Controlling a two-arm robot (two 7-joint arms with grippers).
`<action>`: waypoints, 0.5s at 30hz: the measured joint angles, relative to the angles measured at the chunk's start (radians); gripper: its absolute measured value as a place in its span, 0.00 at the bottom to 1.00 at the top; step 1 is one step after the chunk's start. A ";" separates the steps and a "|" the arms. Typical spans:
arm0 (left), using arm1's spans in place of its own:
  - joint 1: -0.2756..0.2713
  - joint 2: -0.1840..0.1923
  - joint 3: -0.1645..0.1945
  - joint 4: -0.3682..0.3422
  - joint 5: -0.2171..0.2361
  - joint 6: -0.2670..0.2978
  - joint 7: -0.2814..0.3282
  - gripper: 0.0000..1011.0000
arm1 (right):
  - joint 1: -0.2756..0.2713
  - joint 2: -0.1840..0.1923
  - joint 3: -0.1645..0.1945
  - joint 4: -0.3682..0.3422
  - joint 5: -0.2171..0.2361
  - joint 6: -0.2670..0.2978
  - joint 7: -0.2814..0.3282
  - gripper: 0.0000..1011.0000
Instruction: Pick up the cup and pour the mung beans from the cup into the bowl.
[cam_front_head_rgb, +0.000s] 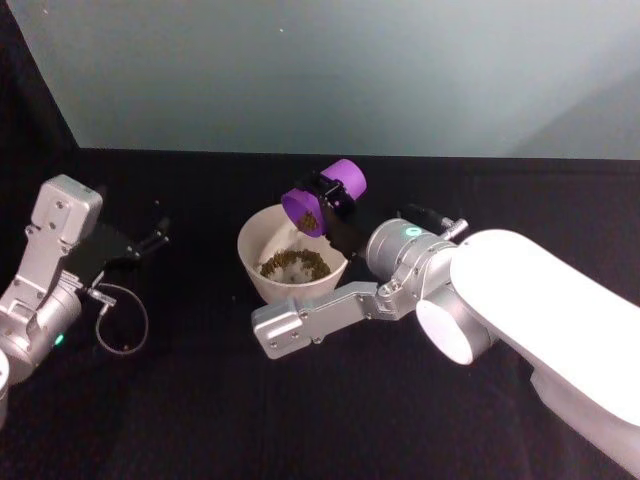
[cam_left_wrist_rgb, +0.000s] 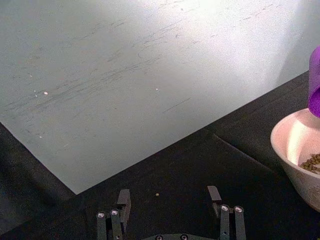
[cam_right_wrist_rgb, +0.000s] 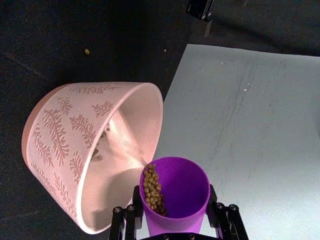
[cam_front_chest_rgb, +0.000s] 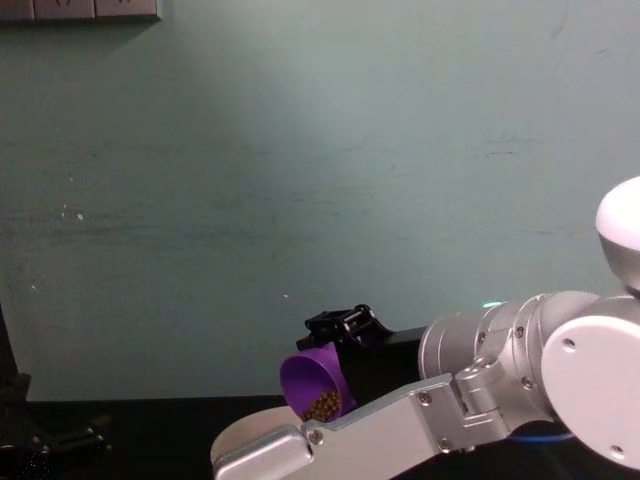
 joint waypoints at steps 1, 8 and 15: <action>0.000 0.000 0.000 0.000 0.000 0.000 0.000 0.99 | 0.001 0.001 -0.001 0.000 -0.002 0.000 0.000 0.72; 0.000 0.000 0.000 0.000 0.000 0.000 0.000 0.99 | 0.016 0.014 -0.032 -0.021 -0.073 0.019 0.012 0.72; 0.000 0.000 0.000 0.000 0.000 0.000 0.000 0.99 | 0.047 0.028 -0.097 -0.043 -0.209 0.039 0.054 0.72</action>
